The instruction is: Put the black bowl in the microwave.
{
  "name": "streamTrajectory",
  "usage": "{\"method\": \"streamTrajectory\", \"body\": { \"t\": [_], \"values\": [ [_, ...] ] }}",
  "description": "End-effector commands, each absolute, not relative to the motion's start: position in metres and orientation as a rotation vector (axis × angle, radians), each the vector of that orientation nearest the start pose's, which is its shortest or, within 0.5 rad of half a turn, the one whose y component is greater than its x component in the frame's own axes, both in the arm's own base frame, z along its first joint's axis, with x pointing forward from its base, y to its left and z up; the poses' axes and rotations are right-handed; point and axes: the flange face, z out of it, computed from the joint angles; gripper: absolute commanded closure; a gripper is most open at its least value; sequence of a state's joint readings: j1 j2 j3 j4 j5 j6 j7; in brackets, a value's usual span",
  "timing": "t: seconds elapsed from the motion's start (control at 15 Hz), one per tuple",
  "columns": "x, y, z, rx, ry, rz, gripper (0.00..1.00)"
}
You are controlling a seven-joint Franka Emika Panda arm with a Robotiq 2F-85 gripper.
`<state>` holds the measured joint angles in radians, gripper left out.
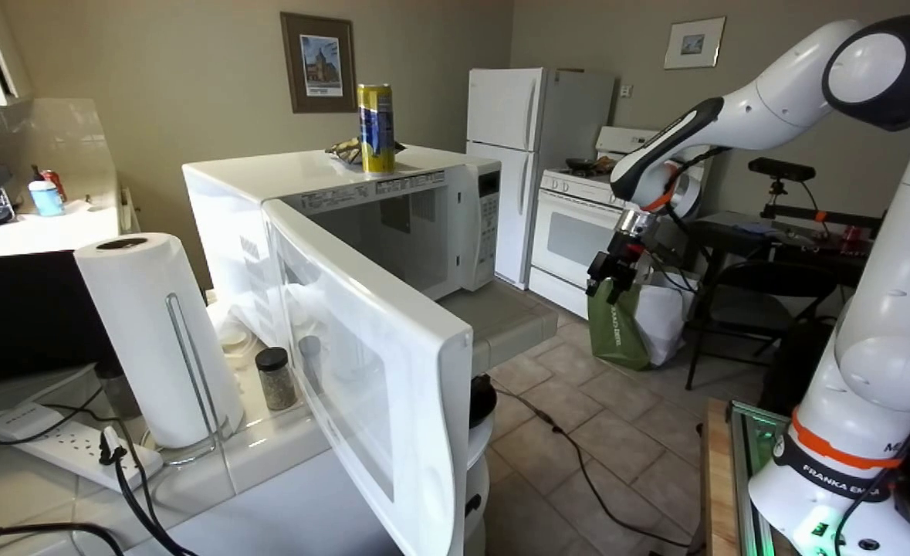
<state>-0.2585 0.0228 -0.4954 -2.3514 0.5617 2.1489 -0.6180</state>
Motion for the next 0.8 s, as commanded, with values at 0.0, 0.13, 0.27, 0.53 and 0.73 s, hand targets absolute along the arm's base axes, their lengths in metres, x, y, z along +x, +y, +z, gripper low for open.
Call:
{"method": "streamTrajectory", "body": {
  "t": [0.0,0.13,0.27,0.53,0.73],
  "values": [
    [0.366,-0.314,0.311,-2.593,0.666,-0.142,0.00],
    [0.366,-0.314,0.312,-2.592,0.666,-0.144,0.00],
    [0.371,-0.315,0.300,-2.568,0.640,-0.130,0.00],
    [0.382,-0.311,0.258,-2.513,0.598,-0.104,0.00],
    [0.391,-0.314,0.222,-2.455,0.563,-0.126,0.00]
  ]
}}
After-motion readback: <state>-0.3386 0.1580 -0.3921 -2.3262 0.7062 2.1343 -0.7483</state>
